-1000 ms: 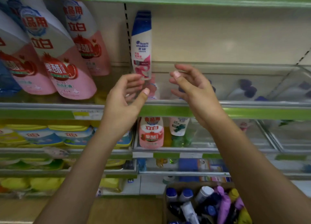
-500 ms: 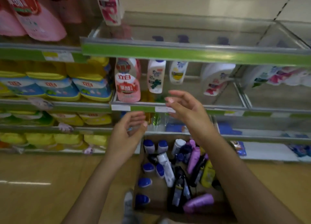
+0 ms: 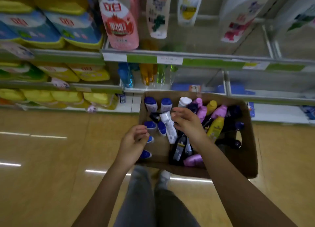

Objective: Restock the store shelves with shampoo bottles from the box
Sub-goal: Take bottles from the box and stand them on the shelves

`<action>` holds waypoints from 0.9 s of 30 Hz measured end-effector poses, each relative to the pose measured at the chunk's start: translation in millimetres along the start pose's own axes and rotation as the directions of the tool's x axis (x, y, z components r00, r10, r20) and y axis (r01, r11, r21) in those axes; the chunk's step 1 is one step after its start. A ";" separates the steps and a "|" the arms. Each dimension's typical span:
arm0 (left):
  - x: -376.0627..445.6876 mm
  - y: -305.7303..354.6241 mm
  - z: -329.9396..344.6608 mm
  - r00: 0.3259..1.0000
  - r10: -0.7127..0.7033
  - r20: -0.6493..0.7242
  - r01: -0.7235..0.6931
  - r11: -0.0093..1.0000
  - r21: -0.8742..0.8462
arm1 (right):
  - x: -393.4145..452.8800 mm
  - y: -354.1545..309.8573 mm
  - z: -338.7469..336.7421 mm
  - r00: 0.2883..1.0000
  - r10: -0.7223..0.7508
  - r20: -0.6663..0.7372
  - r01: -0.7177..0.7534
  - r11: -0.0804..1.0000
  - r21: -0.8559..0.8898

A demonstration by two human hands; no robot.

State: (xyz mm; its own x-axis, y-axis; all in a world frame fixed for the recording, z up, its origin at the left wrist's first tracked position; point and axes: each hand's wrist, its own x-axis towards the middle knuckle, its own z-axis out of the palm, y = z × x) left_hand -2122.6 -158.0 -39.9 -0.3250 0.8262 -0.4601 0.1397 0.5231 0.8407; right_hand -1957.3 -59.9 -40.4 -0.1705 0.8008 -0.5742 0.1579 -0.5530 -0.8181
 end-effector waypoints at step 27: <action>66.6 -48.9 8.4 0.939 -0.292 0.180 0.265 0.951 0.163 | 100.7 139.3 45.6 0.990 0.077 -0.119 -0.116 0.923 -0.366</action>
State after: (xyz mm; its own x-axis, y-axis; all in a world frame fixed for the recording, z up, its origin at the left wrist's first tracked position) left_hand -2143.2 -126.8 -114.1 -0.1773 0.6607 -0.7294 0.1987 0.7499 0.6309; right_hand -1996.8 -66.7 -213.6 -0.0406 0.7773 -0.6279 0.5218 -0.5194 -0.6767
